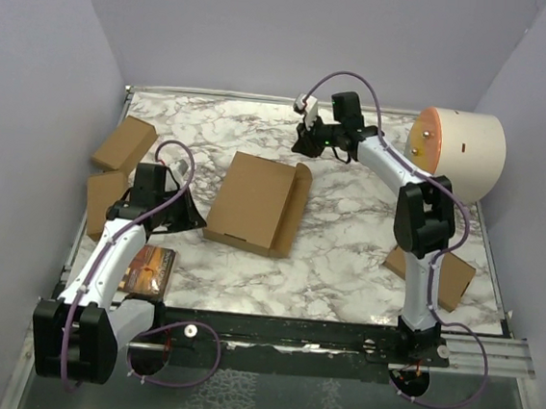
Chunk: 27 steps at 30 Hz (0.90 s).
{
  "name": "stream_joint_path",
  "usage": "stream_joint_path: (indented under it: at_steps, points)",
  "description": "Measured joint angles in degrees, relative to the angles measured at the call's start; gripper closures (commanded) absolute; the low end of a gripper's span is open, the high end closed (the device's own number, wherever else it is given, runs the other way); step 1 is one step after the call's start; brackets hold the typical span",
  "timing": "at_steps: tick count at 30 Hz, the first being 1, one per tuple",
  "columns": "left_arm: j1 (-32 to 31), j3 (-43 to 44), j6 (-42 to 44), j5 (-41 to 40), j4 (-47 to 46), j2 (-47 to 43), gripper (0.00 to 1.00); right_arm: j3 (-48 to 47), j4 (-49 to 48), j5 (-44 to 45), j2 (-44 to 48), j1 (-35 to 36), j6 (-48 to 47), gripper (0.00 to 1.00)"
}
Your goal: Fold the paper box
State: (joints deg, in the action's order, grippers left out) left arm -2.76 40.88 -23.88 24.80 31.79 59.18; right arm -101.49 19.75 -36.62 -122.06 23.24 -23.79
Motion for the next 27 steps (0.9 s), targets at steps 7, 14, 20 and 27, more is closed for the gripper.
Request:
stream_joint_path:
  at_steps: [7, 14, 20, 27]
  points:
    - [-1.55, -1.79, -1.09, -0.07, 0.79, 4.68, 0.97, -7.69, 4.52, 1.25, -7.26, 0.0, -1.42, 0.87]
    - [-3.32, -2.69, -1.09, -1.36, -0.79, 12.76, 0.97, -9.05, 6.78, 1.2, -9.05, 0.35, -4.02, 0.87]
    - [-3.32, -0.44, -0.35, -2.16, -2.86, 19.21, 0.96, -8.59, 7.74, 1.2, -9.51, 1.09, -6.19, 0.87]
    - [-3.32, 7.02, 2.47, -3.34, -3.5, 26.82, 0.95, -0.98, 7.19, 1.84, -7.5, 0.74, -9.16, 0.87]
